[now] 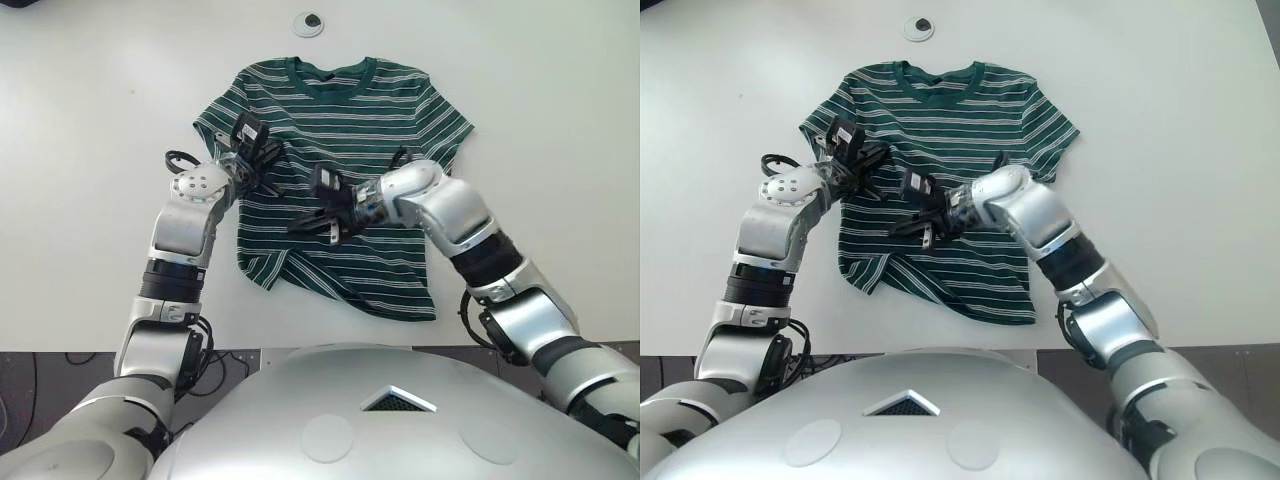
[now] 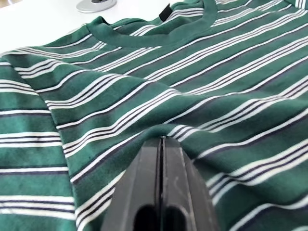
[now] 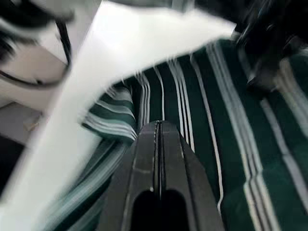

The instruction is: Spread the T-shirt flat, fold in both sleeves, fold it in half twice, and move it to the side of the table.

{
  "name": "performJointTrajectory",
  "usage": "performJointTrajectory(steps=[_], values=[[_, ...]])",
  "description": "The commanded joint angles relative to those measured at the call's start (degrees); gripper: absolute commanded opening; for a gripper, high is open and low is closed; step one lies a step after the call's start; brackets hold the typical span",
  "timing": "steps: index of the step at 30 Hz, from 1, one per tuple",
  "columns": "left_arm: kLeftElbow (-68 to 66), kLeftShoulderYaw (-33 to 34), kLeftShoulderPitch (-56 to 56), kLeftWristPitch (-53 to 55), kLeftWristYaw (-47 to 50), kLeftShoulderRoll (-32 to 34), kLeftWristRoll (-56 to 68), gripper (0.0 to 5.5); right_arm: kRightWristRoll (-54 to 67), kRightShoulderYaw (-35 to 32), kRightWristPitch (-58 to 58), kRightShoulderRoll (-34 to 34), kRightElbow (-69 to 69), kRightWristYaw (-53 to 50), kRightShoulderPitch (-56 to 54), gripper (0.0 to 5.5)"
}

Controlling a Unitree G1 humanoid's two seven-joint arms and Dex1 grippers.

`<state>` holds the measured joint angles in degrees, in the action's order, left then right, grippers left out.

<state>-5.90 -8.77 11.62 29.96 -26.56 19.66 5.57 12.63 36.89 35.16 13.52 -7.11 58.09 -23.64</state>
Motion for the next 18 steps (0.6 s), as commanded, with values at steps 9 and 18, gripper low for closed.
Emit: performJointTrajectory(steps=[9,18], values=[[-5.87,-0.99,-1.11,2.78,0.62,-0.76,-1.47,0.03,-1.55,5.40,-4.13,1.52,2.75,8.80,1.78,0.00],[-7.52,0.83,0.19,1.90,2.16,-1.49,-1.06,0.03,2.28,6.95,7.09,1.57,6.84,13.80,-0.79,0.00]])
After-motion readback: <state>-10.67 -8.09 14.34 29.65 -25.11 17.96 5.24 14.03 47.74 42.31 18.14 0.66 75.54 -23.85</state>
